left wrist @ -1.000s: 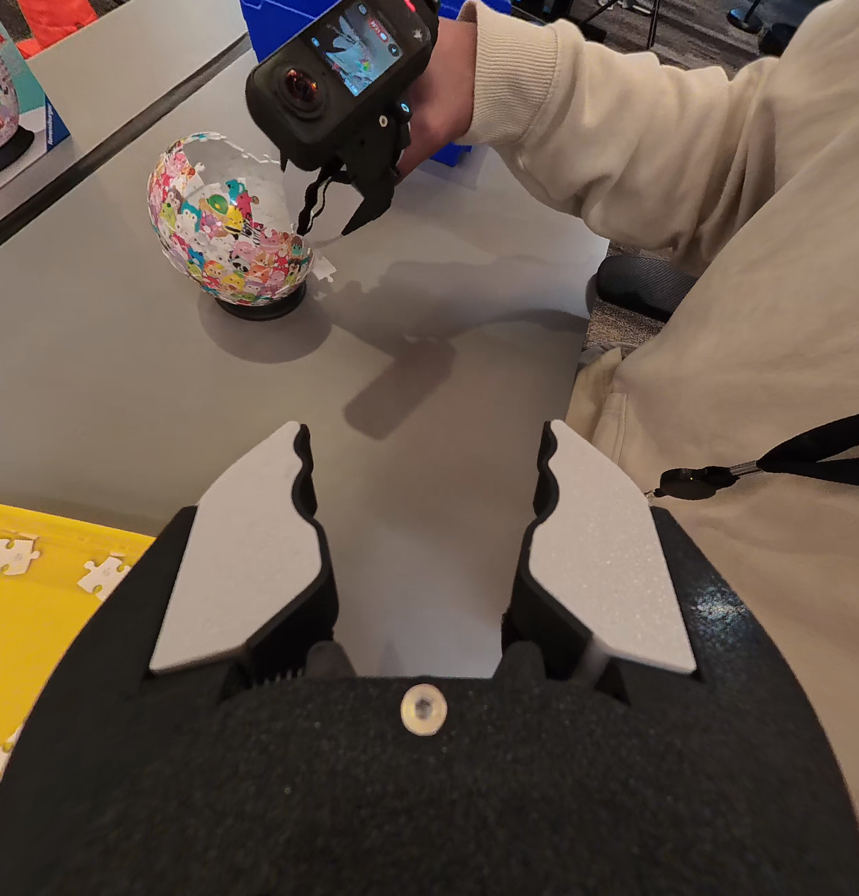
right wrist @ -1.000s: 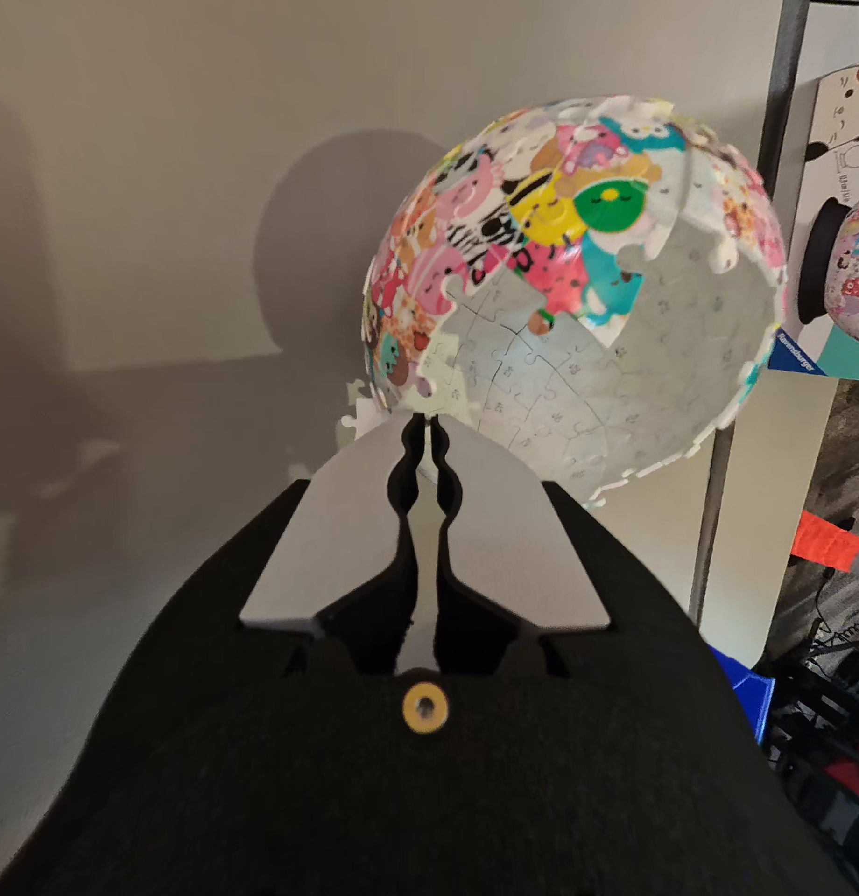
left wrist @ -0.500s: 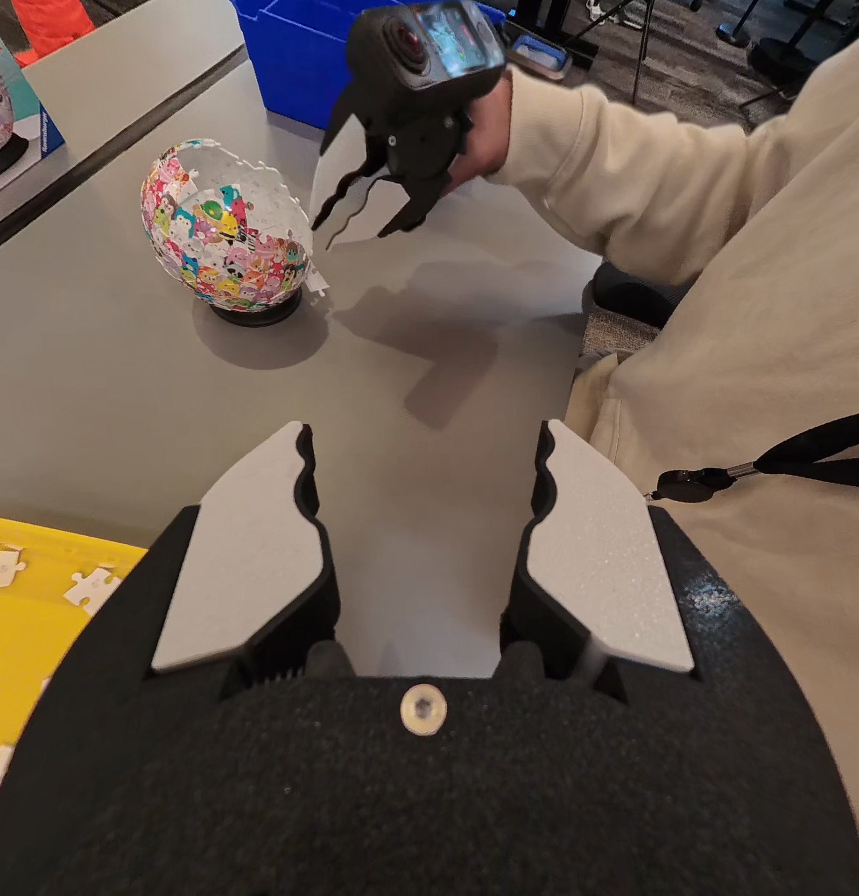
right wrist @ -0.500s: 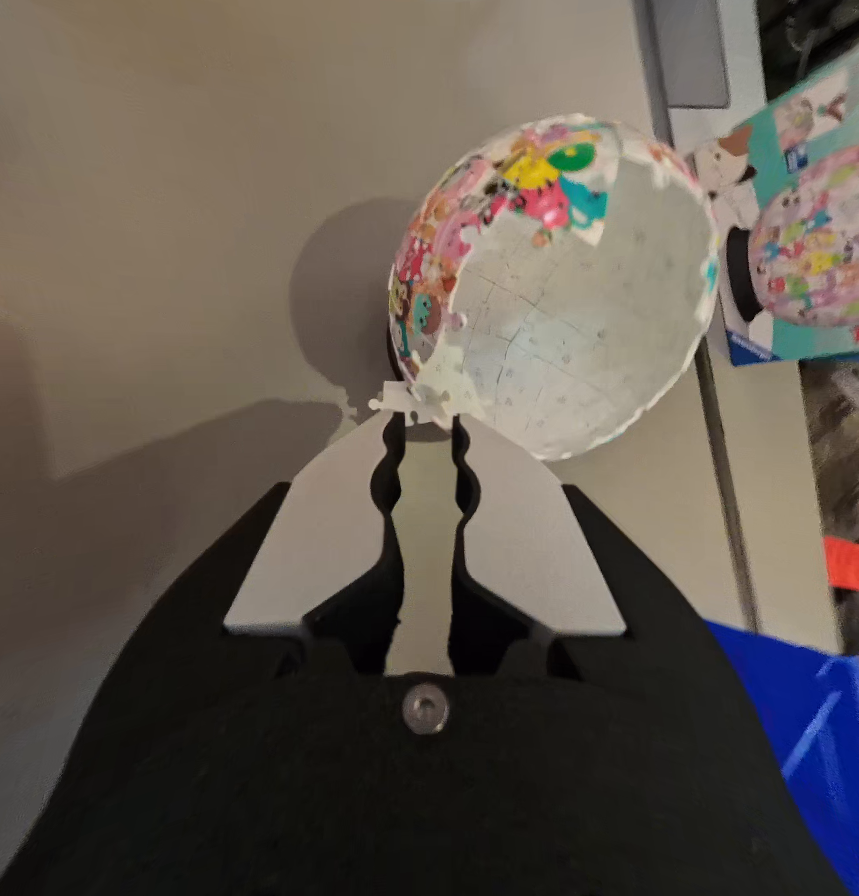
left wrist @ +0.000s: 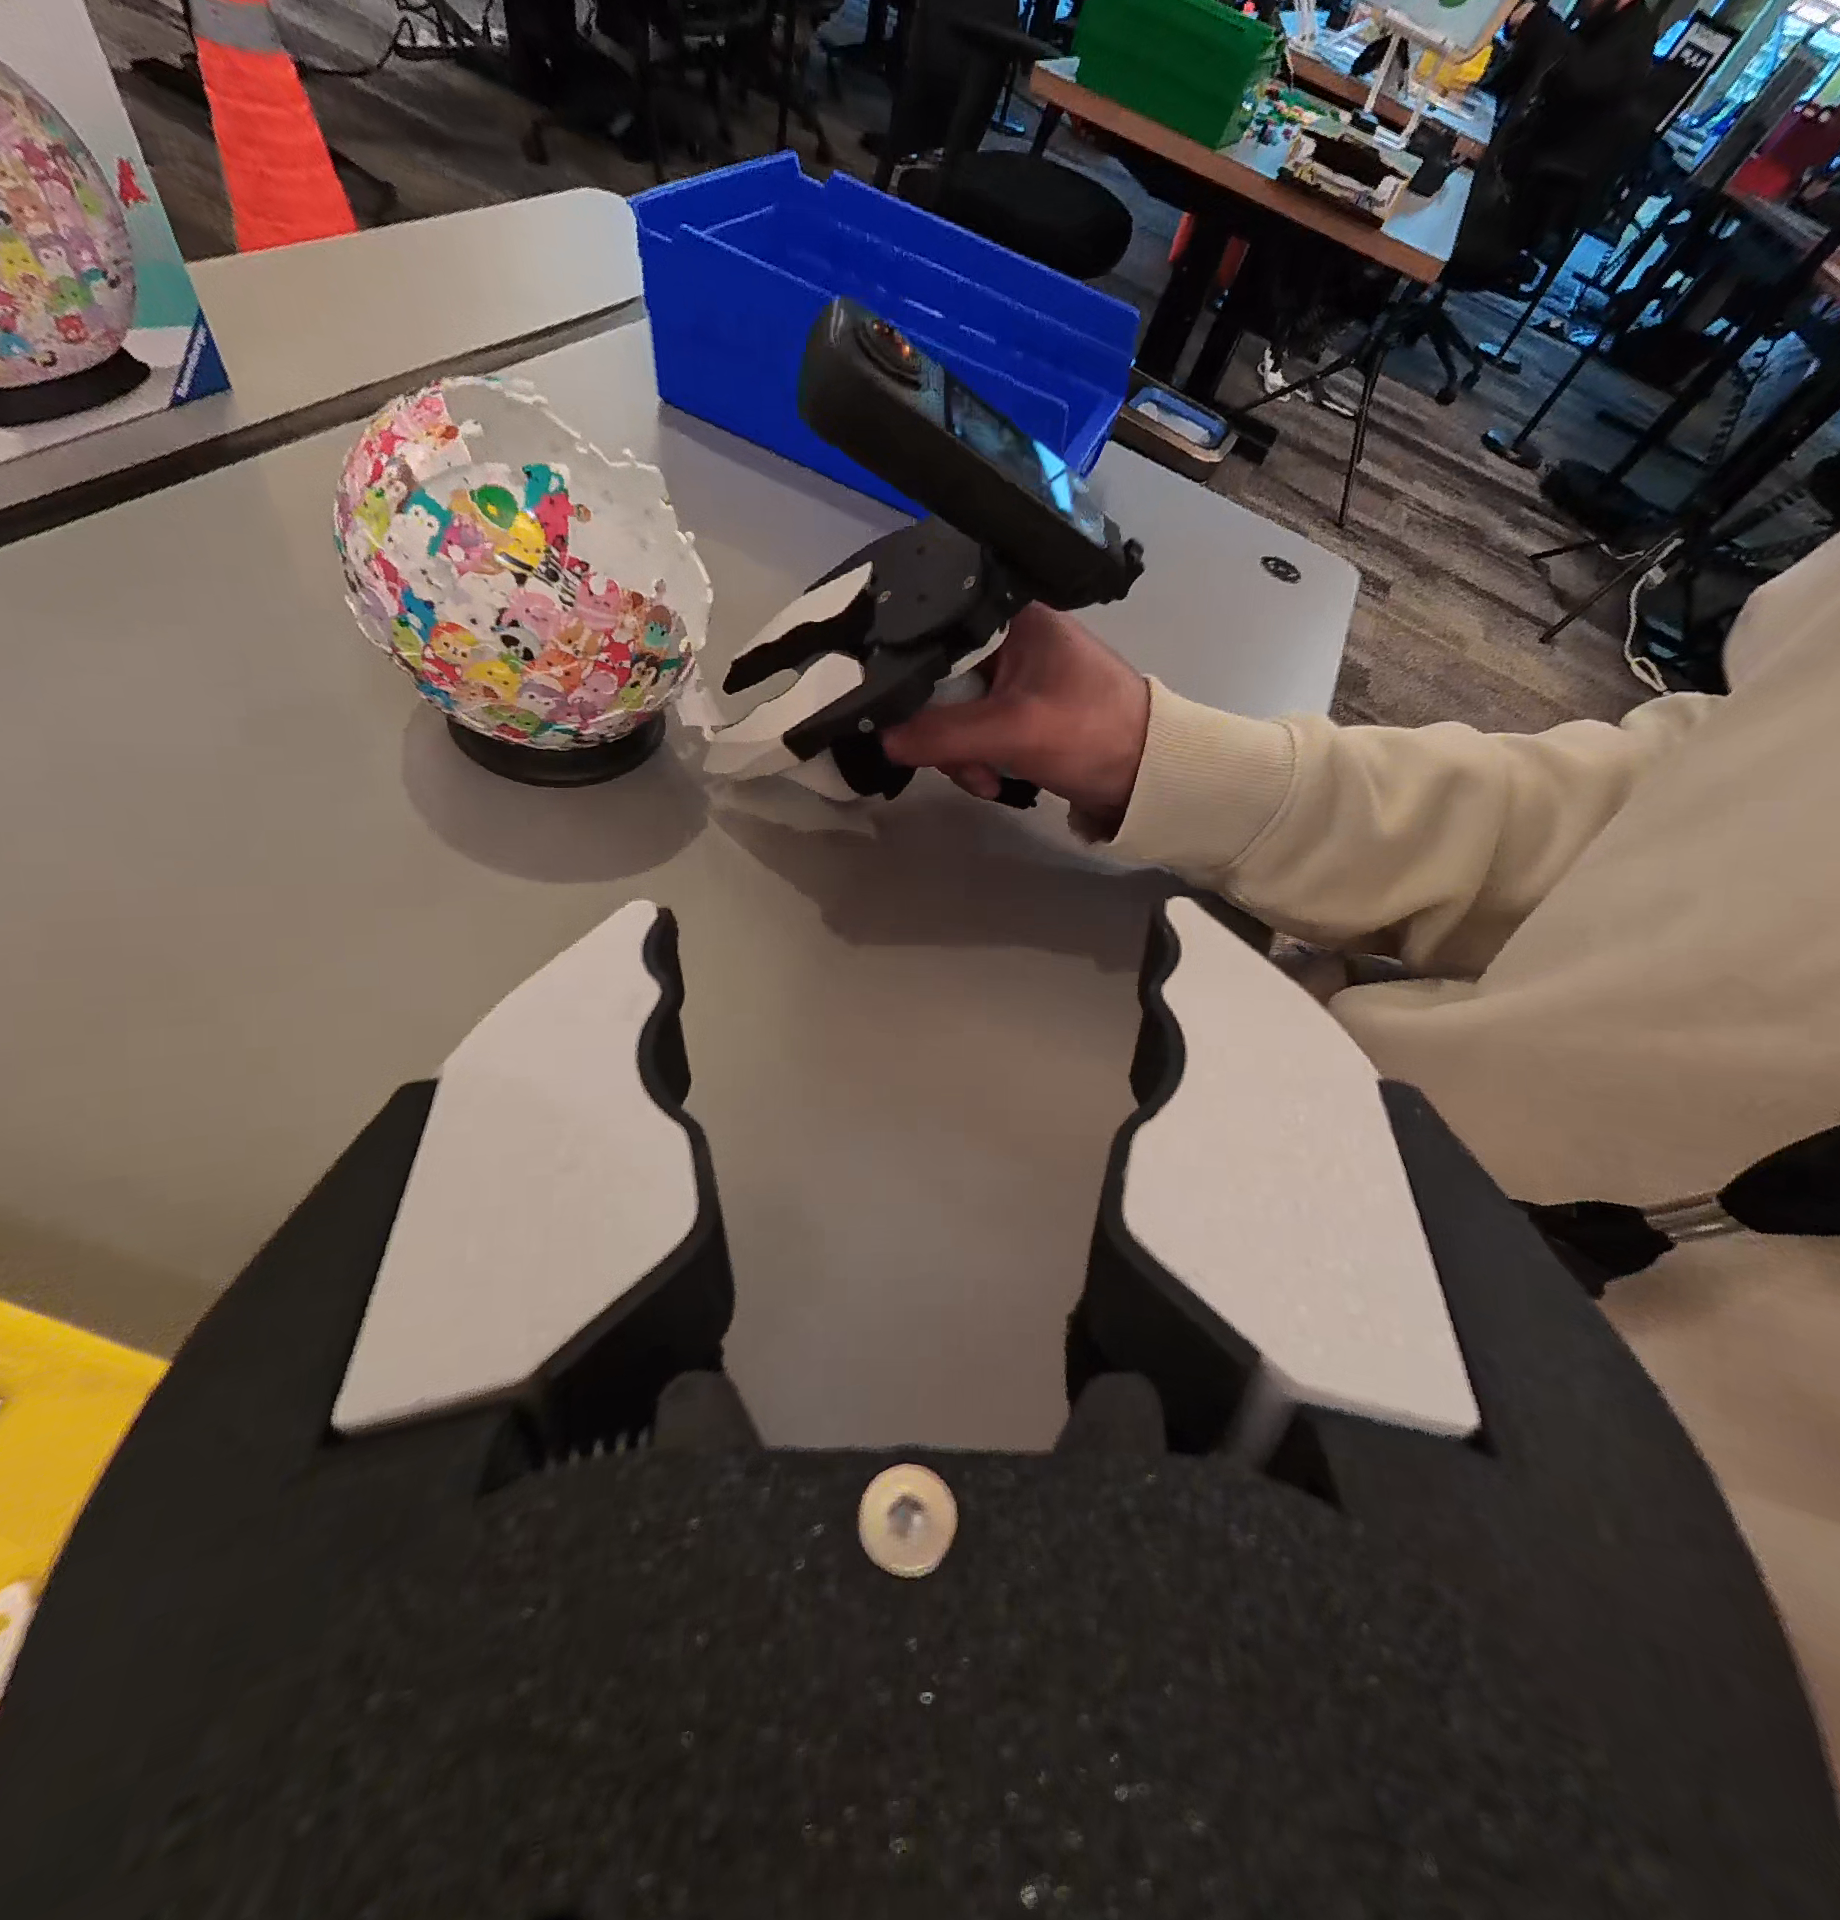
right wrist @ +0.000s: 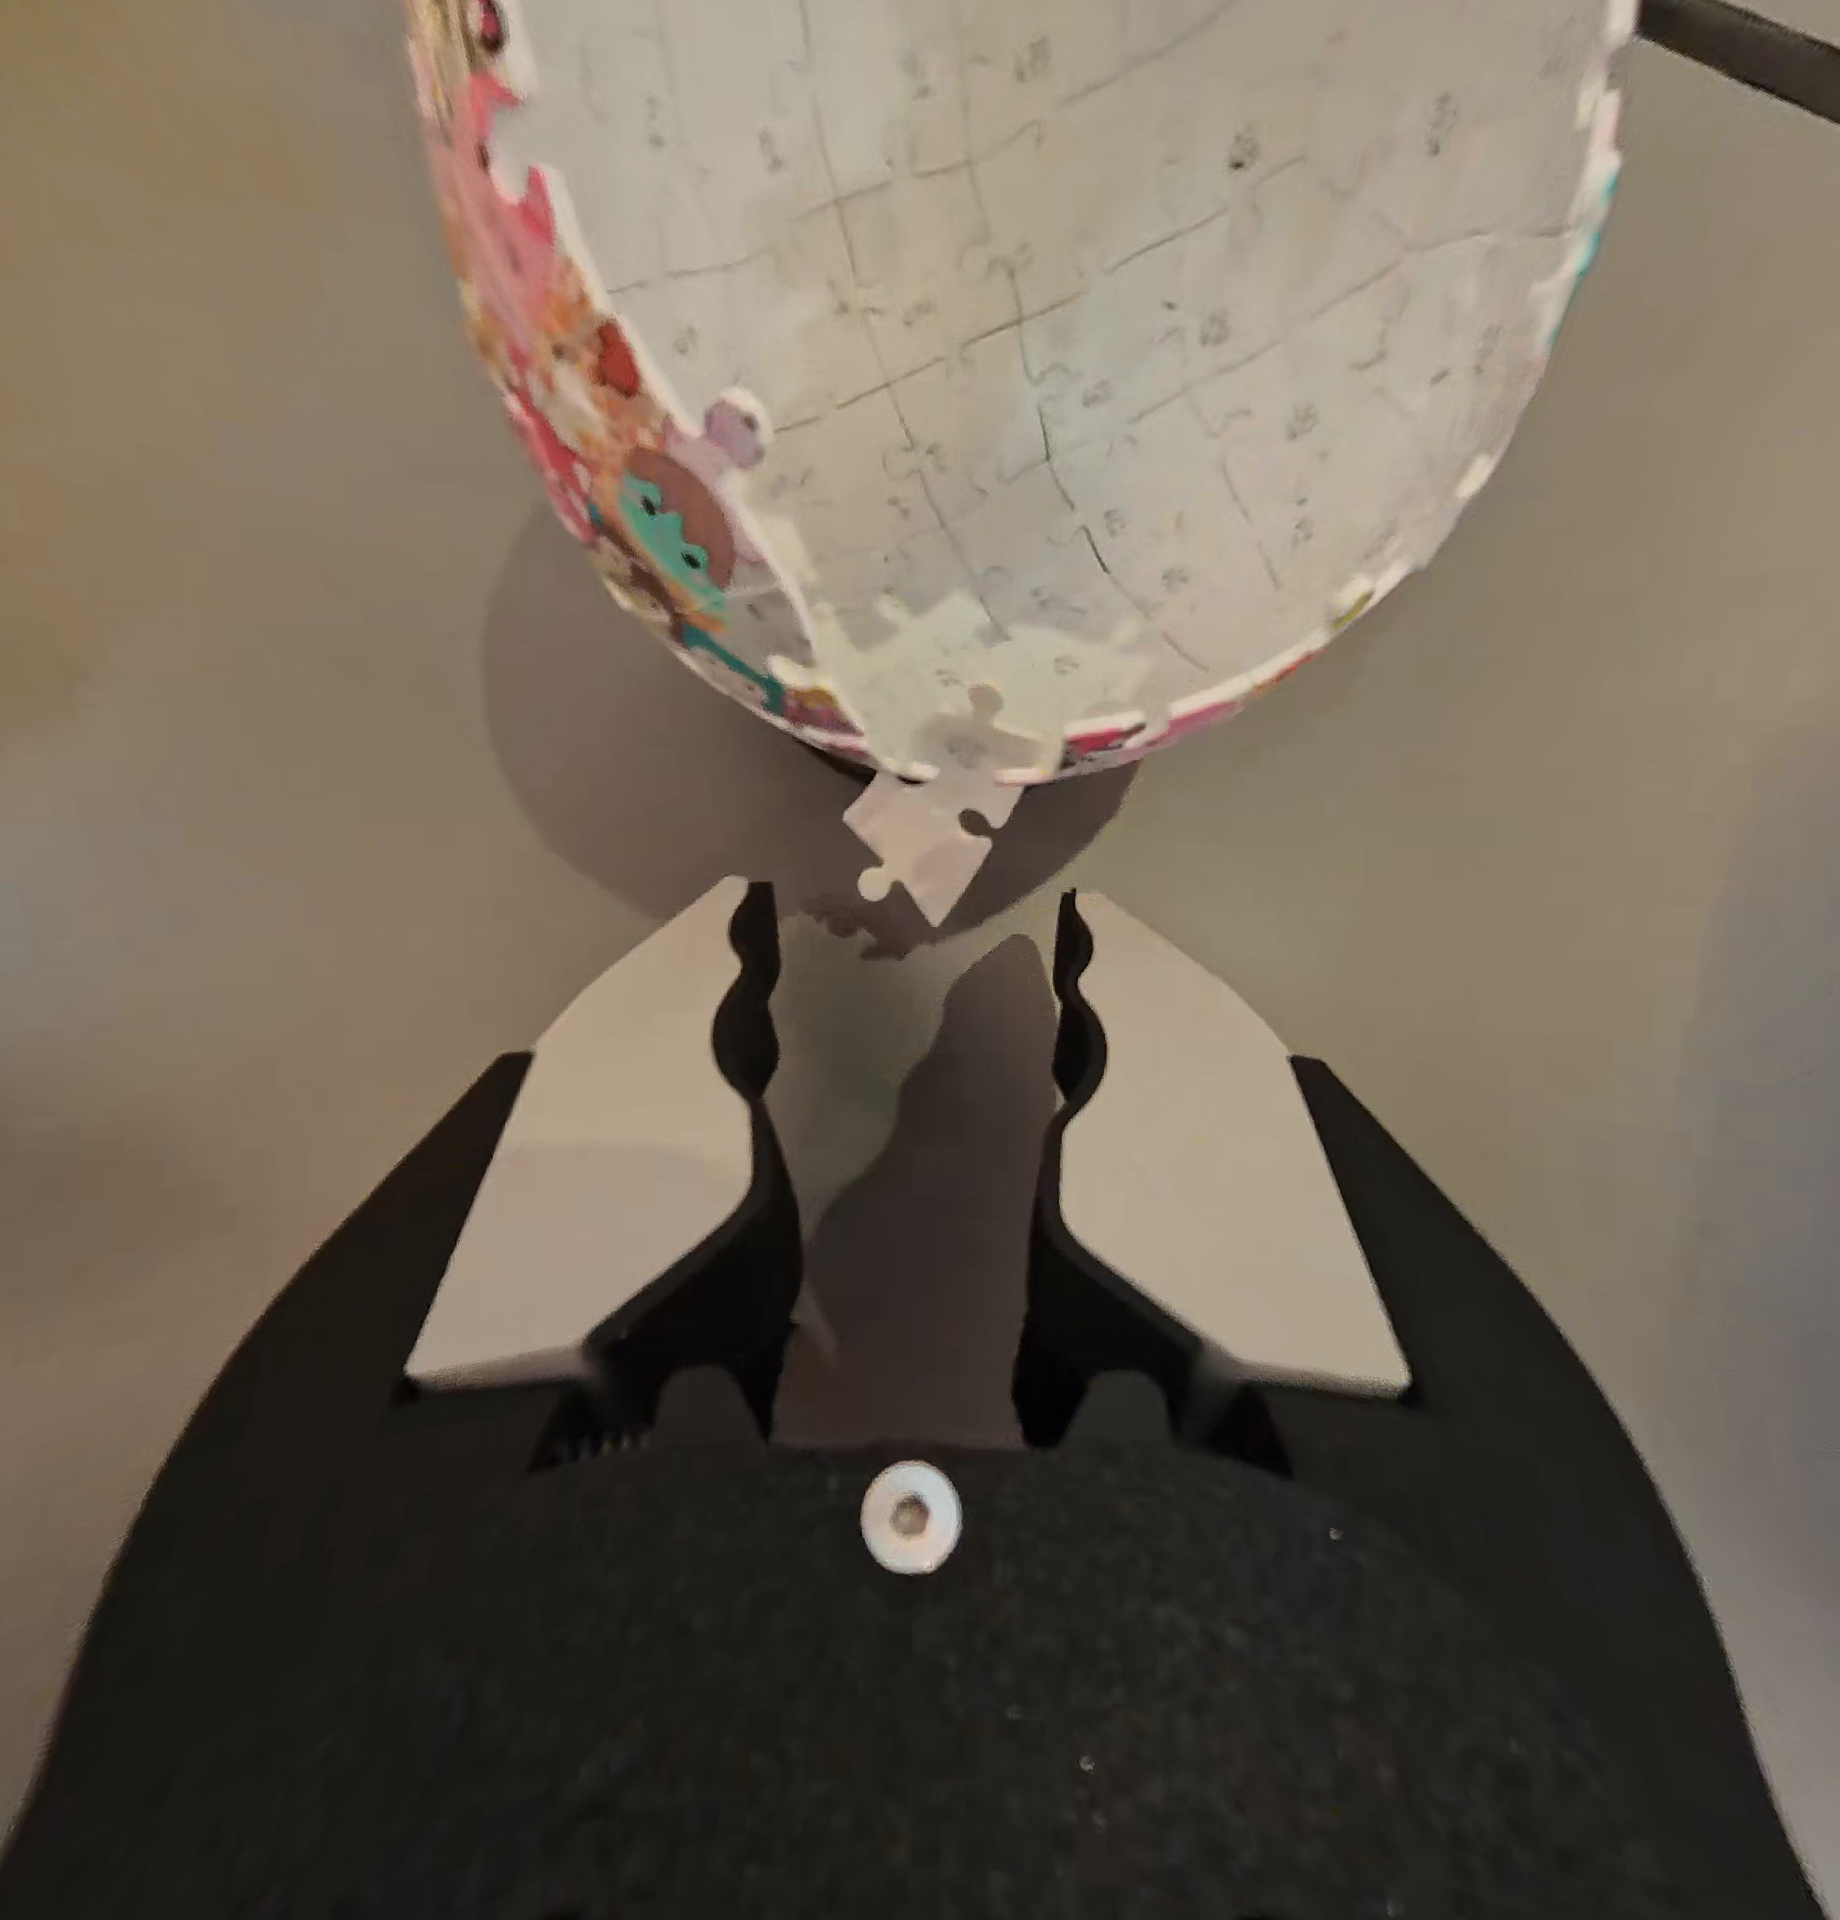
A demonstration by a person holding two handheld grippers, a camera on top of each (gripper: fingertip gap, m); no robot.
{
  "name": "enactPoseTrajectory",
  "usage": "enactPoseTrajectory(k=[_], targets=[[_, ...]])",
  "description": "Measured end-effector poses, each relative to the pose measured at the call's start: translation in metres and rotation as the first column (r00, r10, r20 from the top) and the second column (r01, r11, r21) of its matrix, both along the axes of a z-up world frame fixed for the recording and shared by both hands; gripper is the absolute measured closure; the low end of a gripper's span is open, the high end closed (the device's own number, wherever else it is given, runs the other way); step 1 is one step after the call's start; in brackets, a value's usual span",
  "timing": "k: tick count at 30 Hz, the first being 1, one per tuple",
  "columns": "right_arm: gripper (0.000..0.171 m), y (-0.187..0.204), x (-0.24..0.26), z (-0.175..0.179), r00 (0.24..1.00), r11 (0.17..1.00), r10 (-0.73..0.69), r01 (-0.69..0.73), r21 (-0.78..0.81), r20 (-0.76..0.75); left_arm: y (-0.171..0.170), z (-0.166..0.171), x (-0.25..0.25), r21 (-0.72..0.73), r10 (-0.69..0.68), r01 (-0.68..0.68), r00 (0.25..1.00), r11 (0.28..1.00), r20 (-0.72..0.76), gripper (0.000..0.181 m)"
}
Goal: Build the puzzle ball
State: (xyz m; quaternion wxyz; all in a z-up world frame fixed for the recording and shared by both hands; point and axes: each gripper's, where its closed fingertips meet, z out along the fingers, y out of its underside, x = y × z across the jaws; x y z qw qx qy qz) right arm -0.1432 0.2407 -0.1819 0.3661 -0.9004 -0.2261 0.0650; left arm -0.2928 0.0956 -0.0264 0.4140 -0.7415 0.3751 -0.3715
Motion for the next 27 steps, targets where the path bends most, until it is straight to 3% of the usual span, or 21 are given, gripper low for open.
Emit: enactPoseTrajectory(k=[3, 9, 21, 27], targets=[[0.122, 0.005, 0.000, -0.005, 1.000, 1.000, -0.021, 0.020, -0.024, -0.014, 0.002, -0.004, 0.005, -0.004, -0.001, 0.001, 1.000, 1.000, -0.013, 0.098], [0.152, 0.005, -0.002, -0.009, 0.992, 0.998, 0.001, -0.010, -0.063, -0.130, 0.004, -0.005, 0.011, -0.029, -0.029, 0.029, 1.000, 0.999, 0.006, 0.101], [0.153, 0.004, 0.000, -0.006, 0.996, 0.999, 0.045, -0.047, -0.024, -0.077, 0.008, -0.006, 0.013, -0.057, -0.022, 0.024, 0.999, 0.998, 0.024, 0.104], [0.154, 0.004, 0.000, -0.005, 0.981, 0.994, 0.054, -0.070, -0.083, -0.184, 0.008, -0.007, 0.012, -0.052, -0.016, 0.016, 1.000, 0.999, 0.014, 0.104]])
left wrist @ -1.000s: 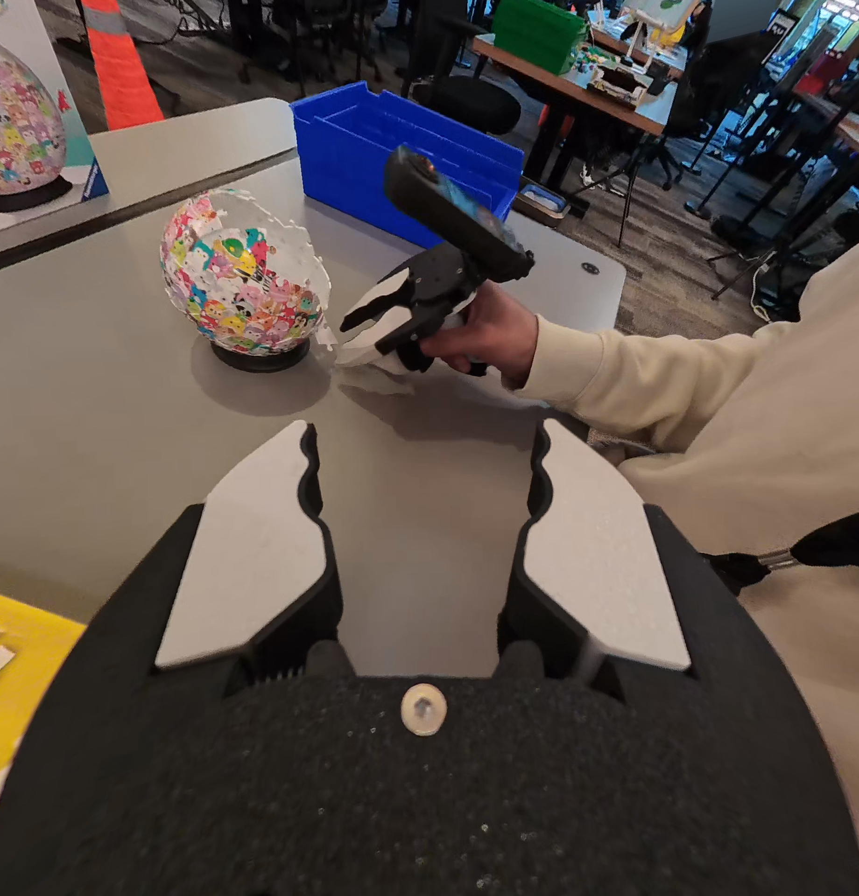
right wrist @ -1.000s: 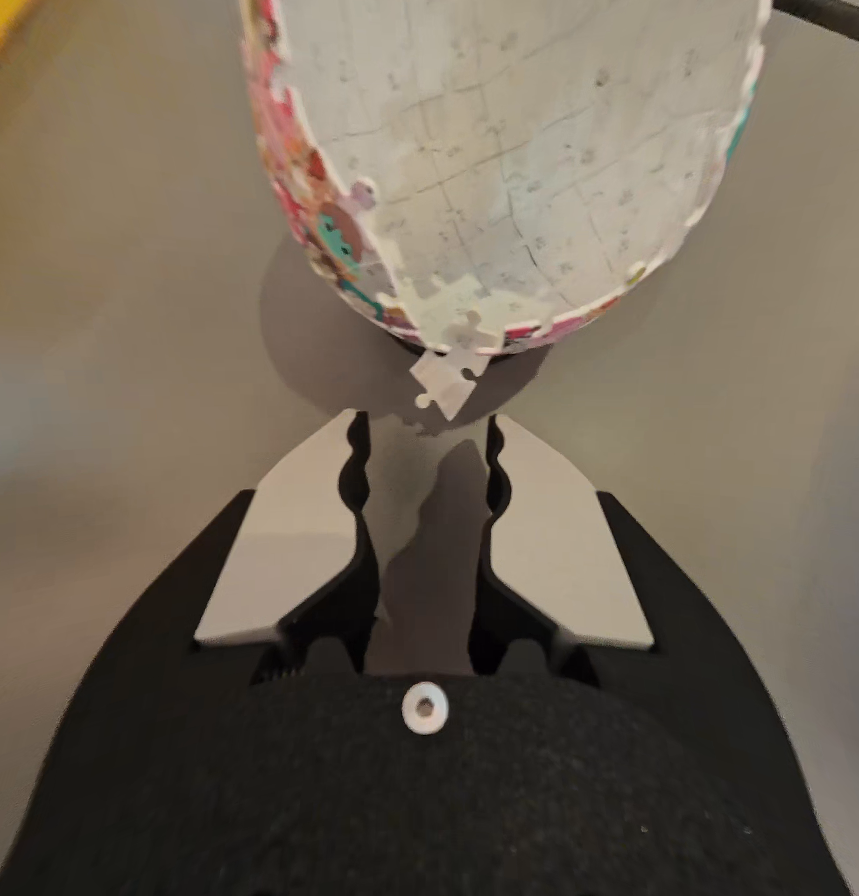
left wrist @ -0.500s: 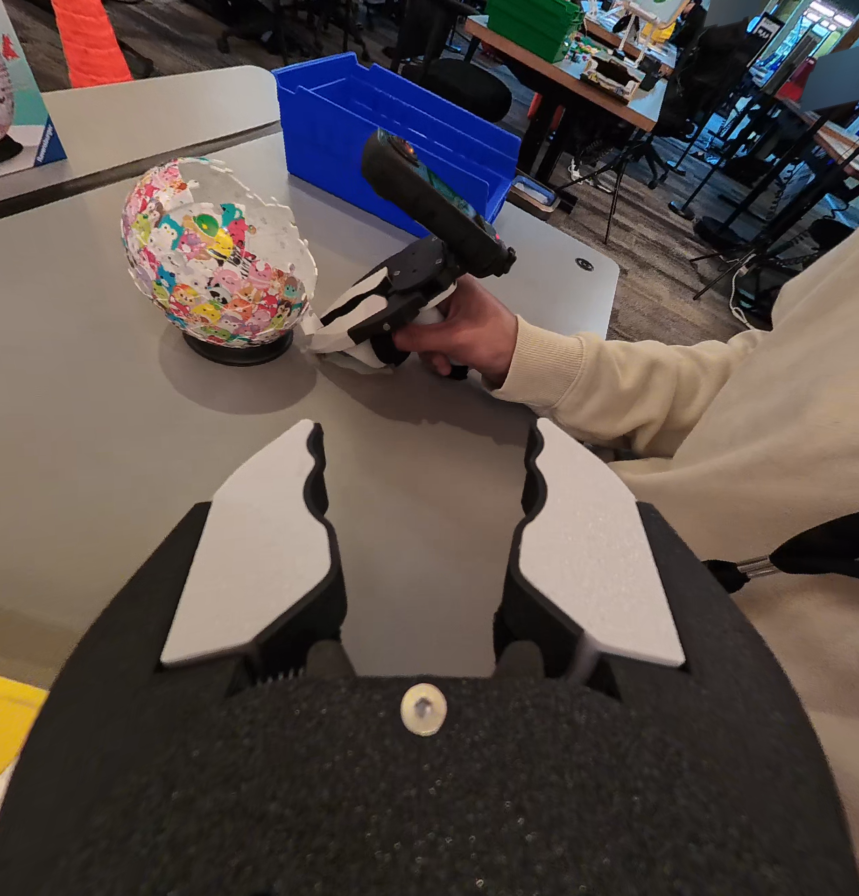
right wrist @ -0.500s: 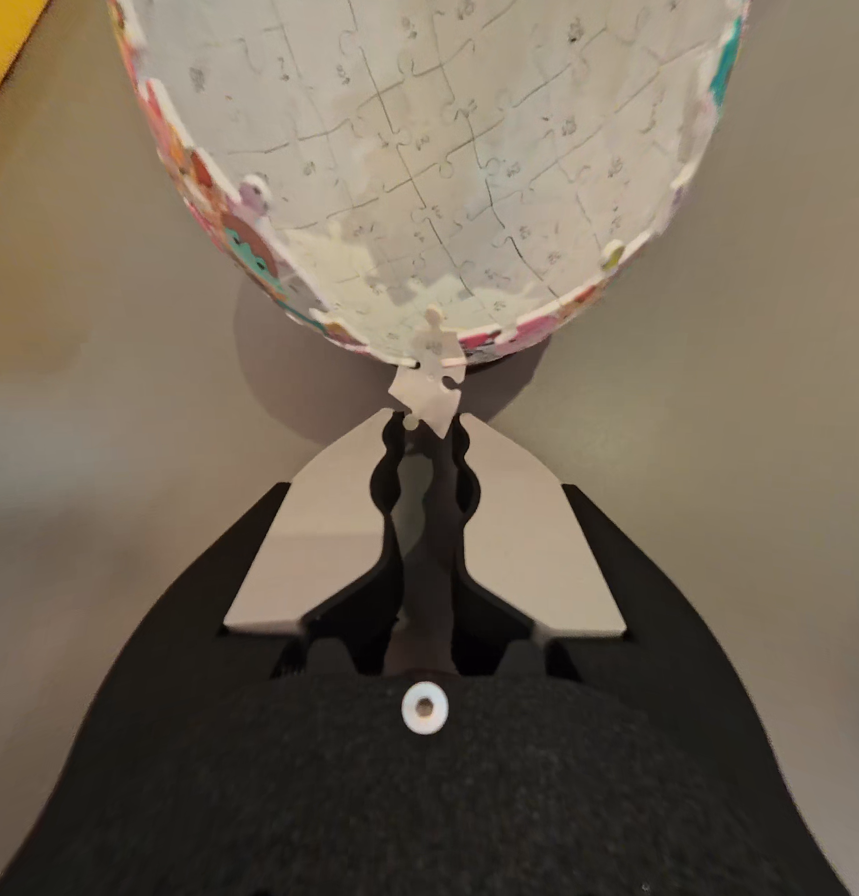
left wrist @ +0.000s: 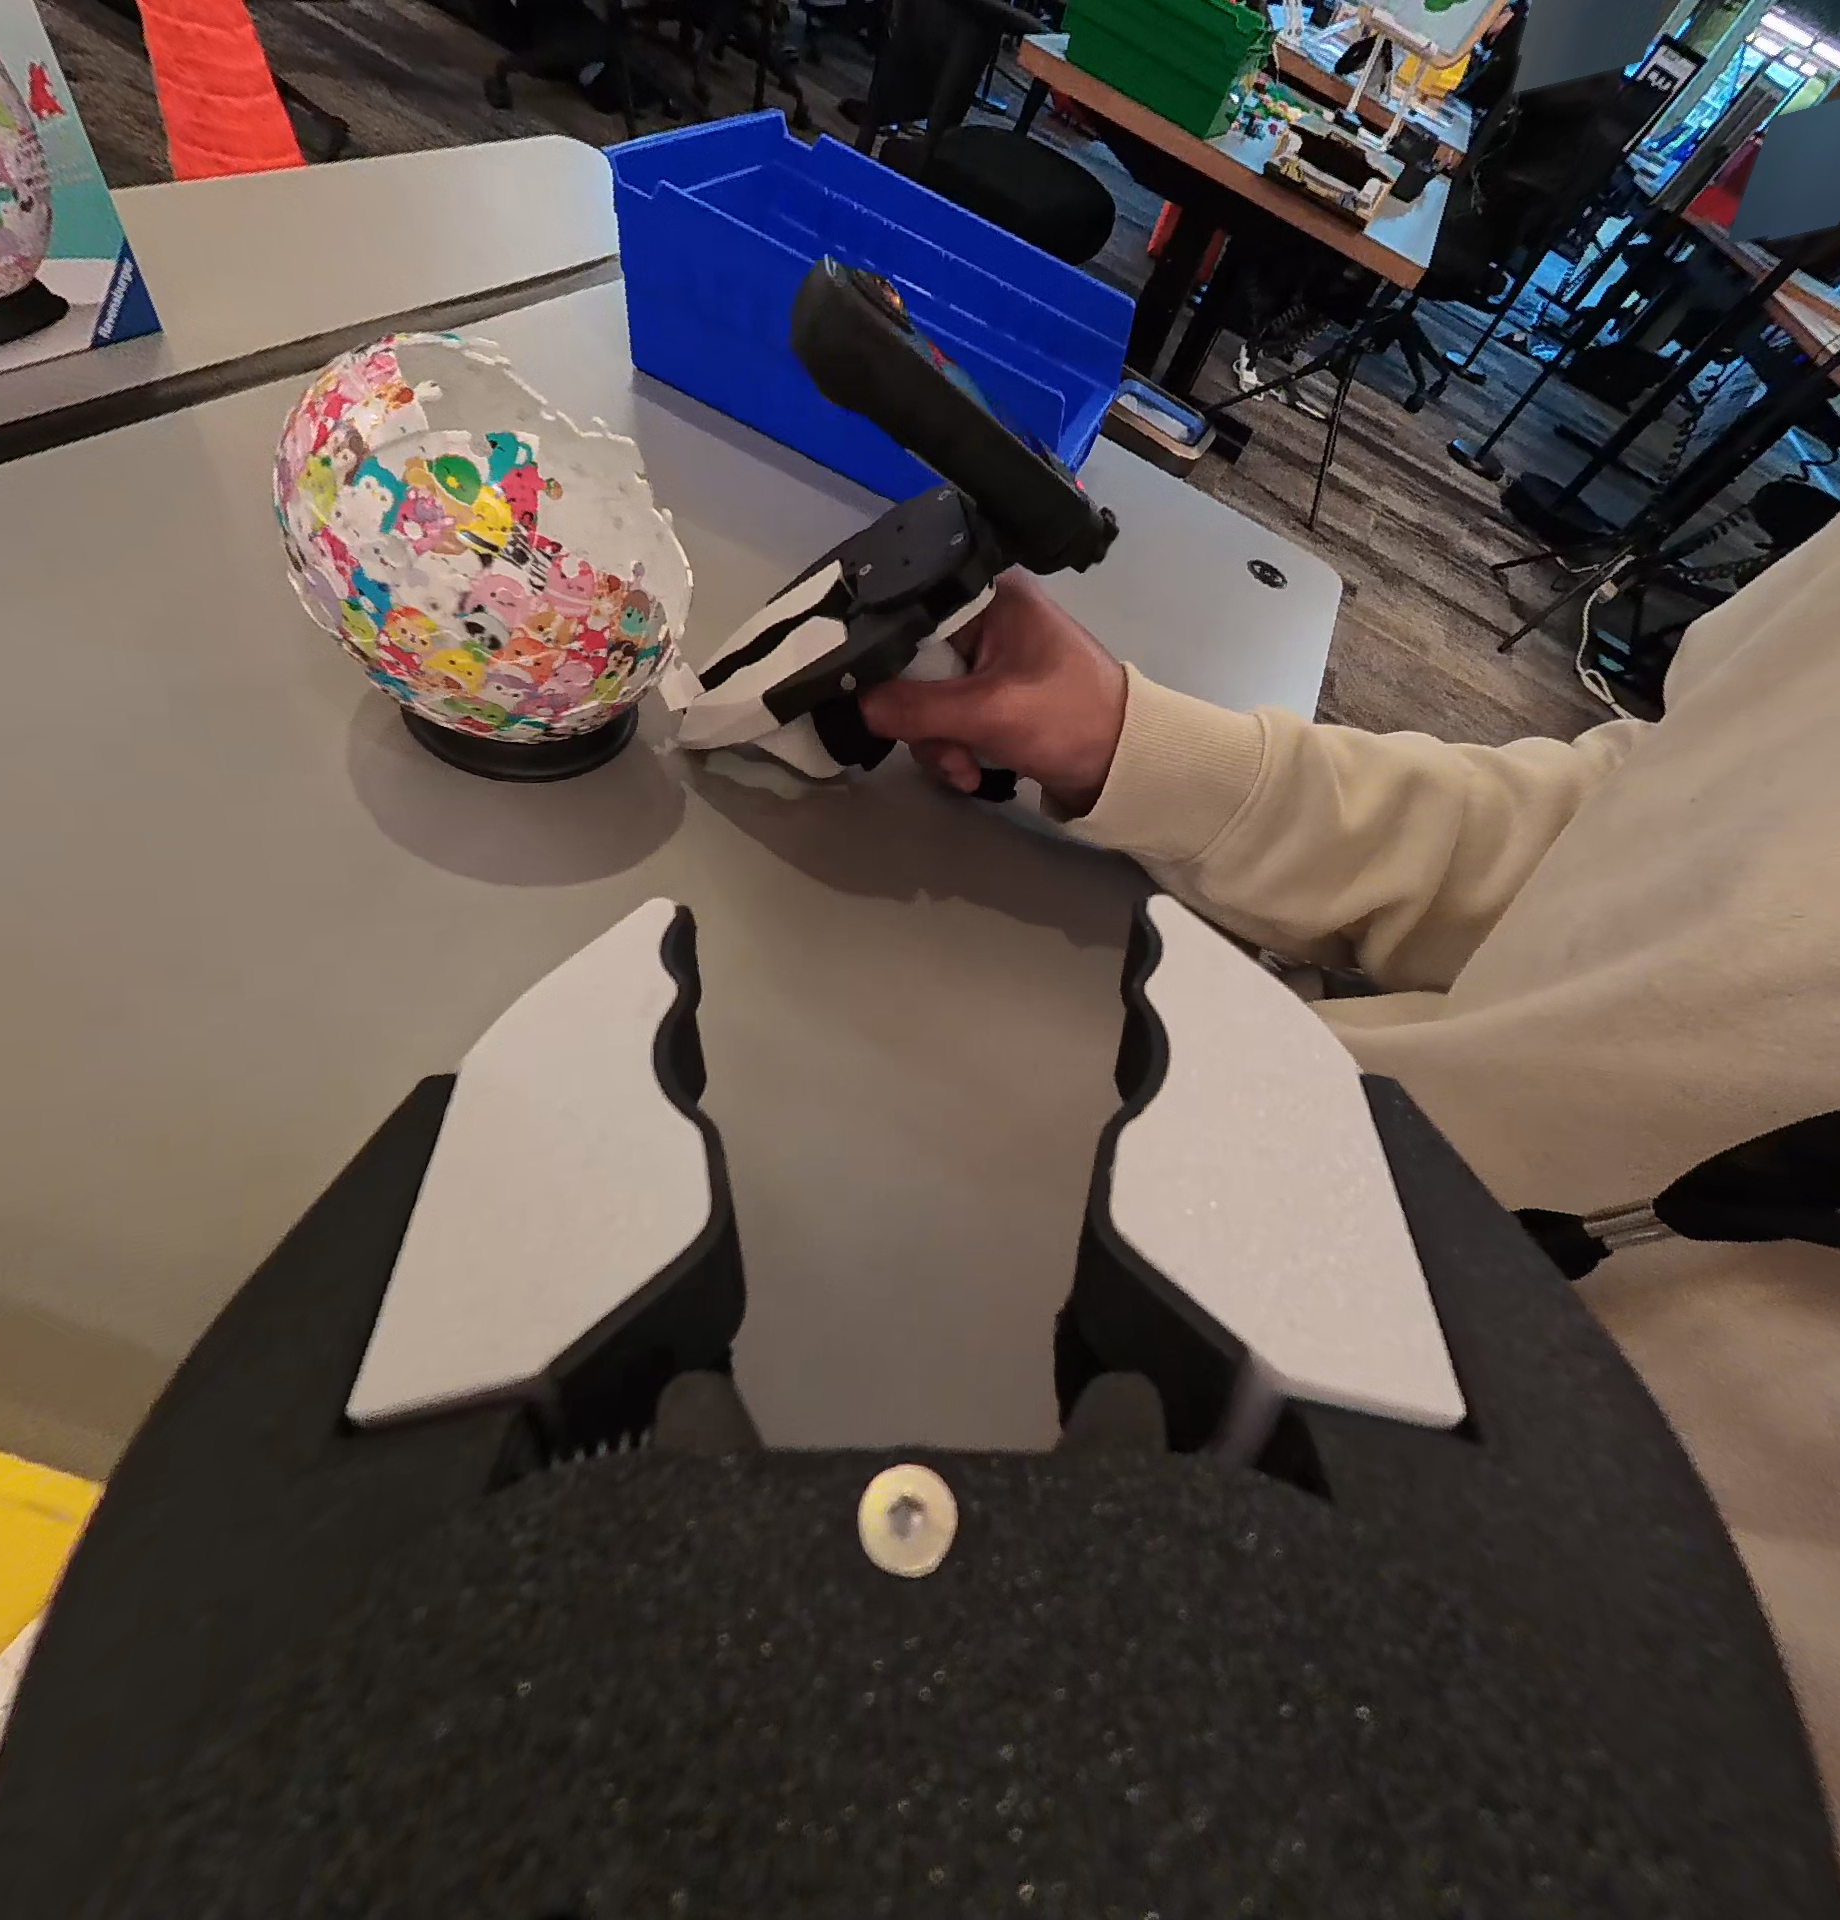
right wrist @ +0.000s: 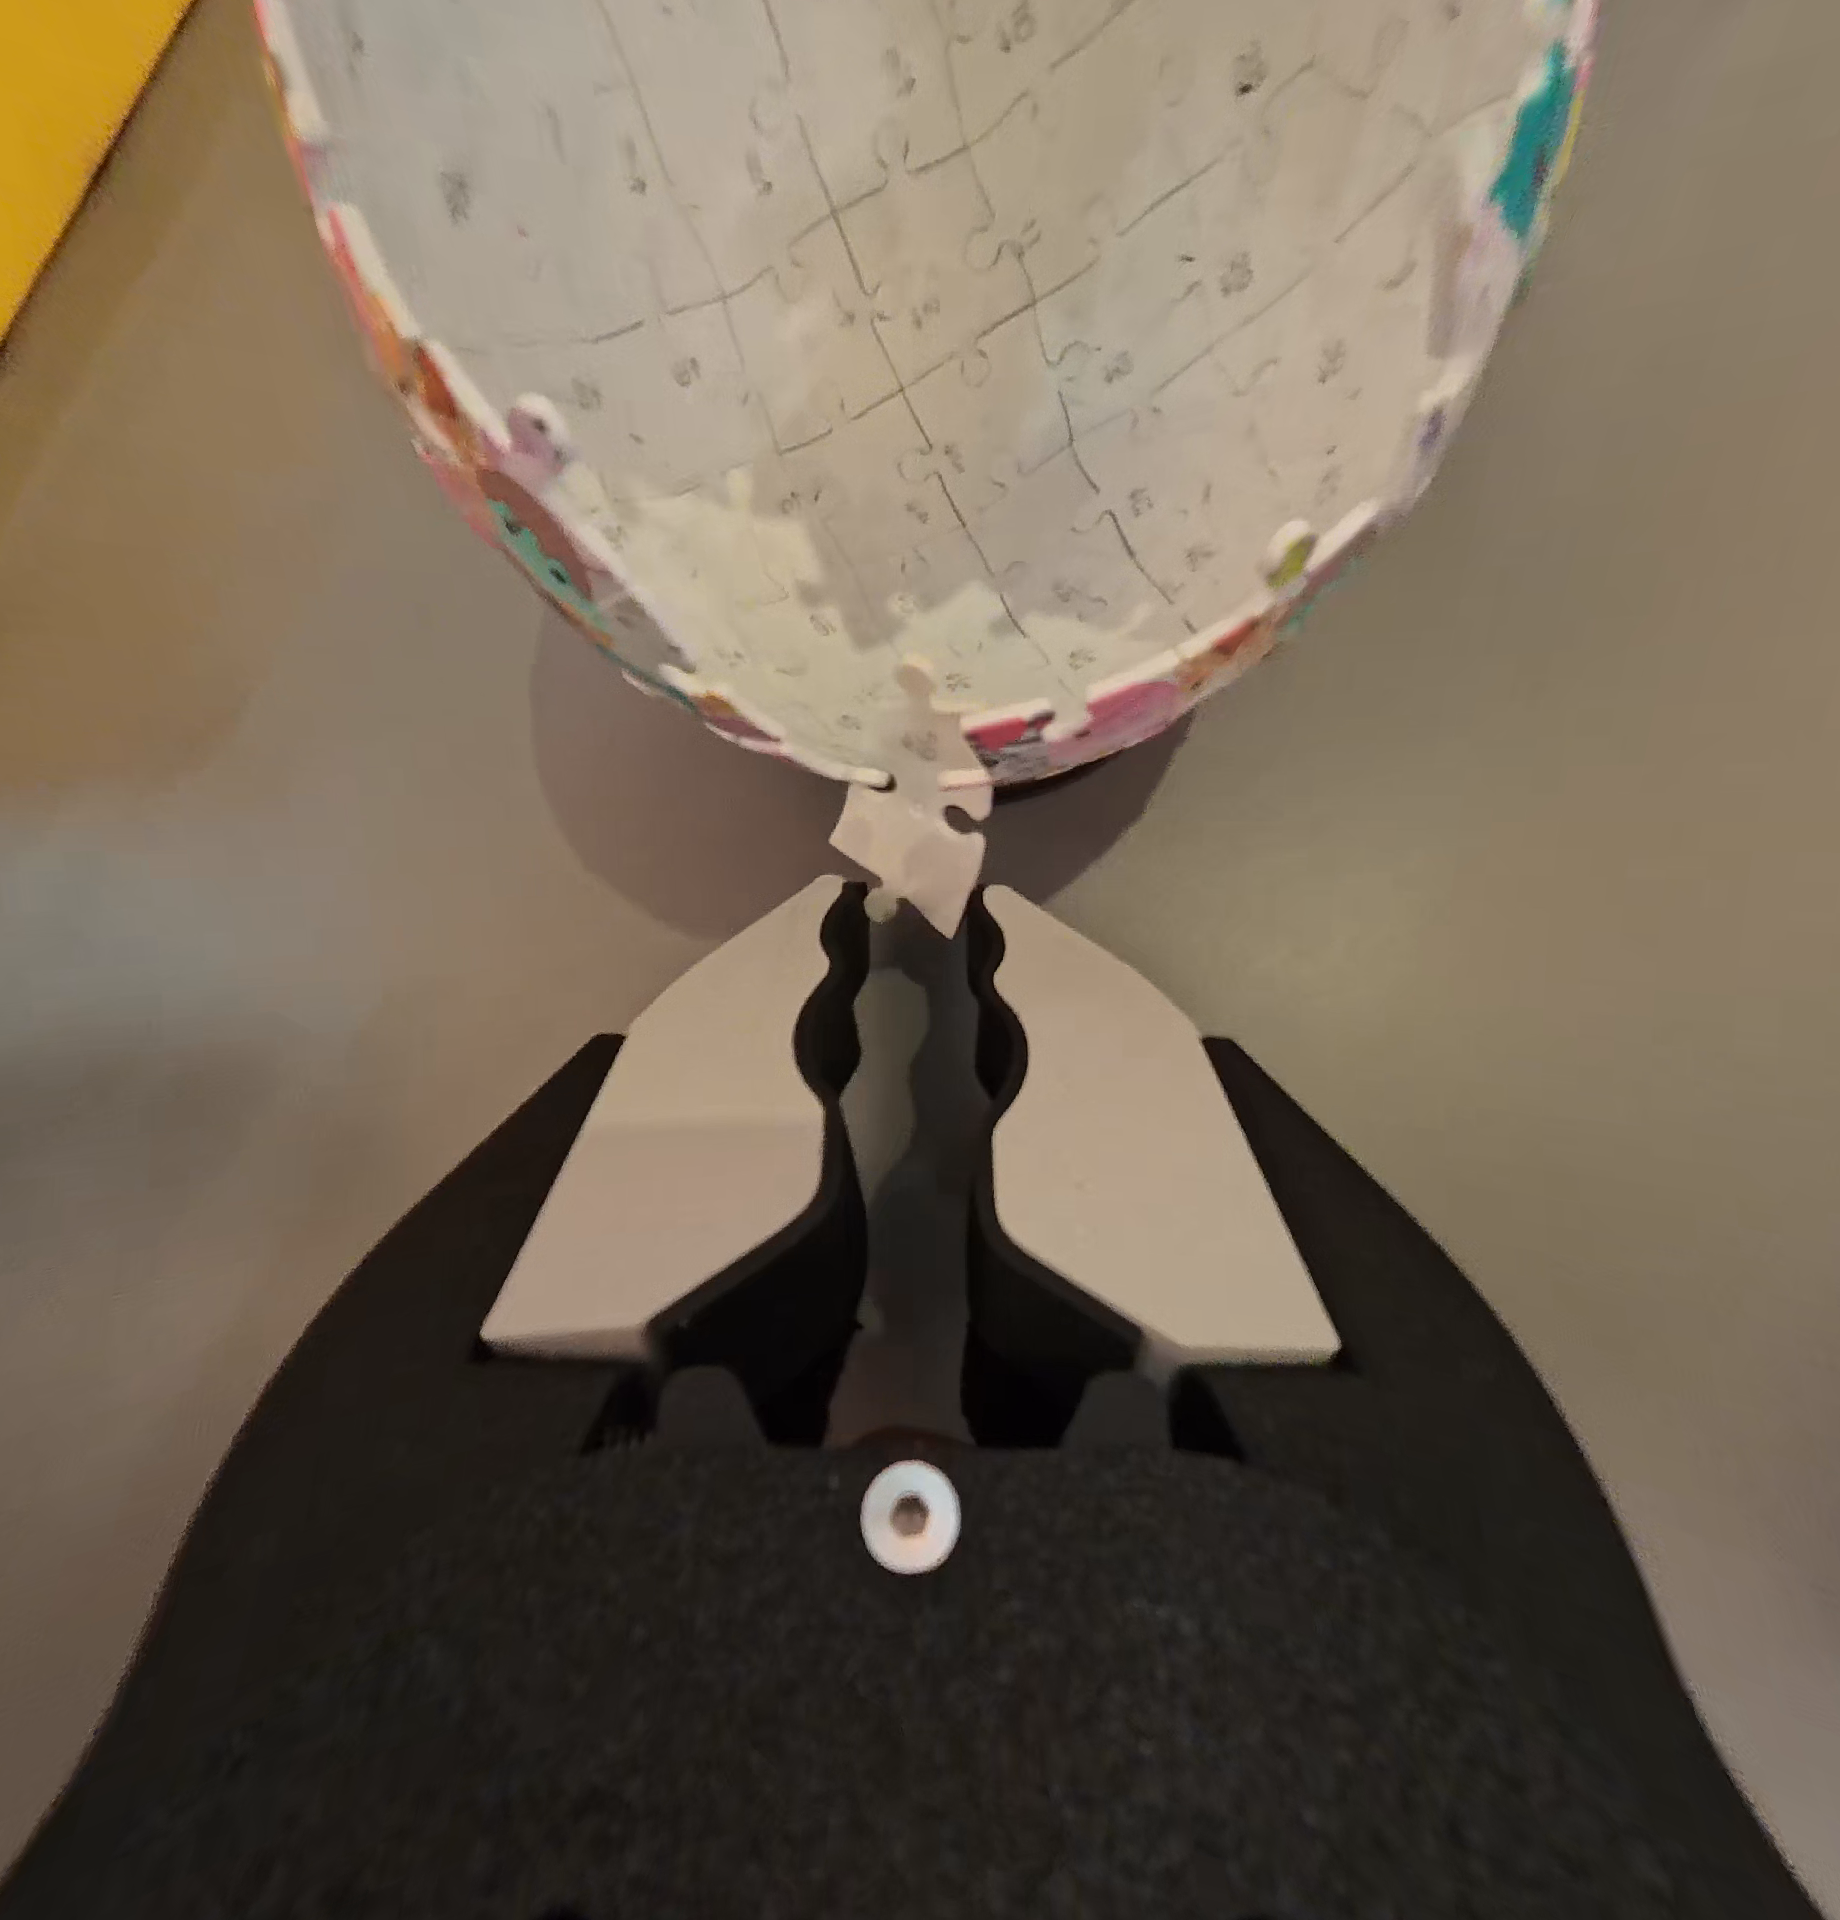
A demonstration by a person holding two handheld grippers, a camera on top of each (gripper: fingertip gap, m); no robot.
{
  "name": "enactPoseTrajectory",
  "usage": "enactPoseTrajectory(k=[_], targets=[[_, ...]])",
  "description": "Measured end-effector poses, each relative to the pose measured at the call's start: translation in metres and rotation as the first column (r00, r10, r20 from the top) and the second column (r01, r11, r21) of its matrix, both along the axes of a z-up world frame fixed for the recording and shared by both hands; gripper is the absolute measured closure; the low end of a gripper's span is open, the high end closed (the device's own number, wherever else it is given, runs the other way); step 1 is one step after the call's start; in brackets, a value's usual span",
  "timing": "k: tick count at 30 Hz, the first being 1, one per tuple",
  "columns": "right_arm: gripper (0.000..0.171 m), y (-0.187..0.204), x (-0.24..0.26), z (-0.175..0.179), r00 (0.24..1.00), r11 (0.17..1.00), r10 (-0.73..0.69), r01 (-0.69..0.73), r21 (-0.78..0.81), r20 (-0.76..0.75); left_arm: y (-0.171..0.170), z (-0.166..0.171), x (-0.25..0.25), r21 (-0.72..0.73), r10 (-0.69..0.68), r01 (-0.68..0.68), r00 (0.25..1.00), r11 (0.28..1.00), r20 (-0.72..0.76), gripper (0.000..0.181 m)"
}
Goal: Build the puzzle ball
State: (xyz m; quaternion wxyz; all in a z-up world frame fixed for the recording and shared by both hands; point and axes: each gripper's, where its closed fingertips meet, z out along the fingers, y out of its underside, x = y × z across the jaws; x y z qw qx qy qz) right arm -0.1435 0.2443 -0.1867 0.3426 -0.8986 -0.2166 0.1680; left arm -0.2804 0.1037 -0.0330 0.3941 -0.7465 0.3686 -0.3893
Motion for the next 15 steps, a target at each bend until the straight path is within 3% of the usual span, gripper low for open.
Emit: enactPoseTrajectory(k=[15], targets=[[0.154, 0.0085, 0.0005, 0.0027, 0.997, 0.997, 0.055, -0.058, 0.050, 0.046, 0.0009, 0.0008, 0.0006, 0.001, -0.002, 0.002, 1.000, 1.000, 0.002, 0.104]])
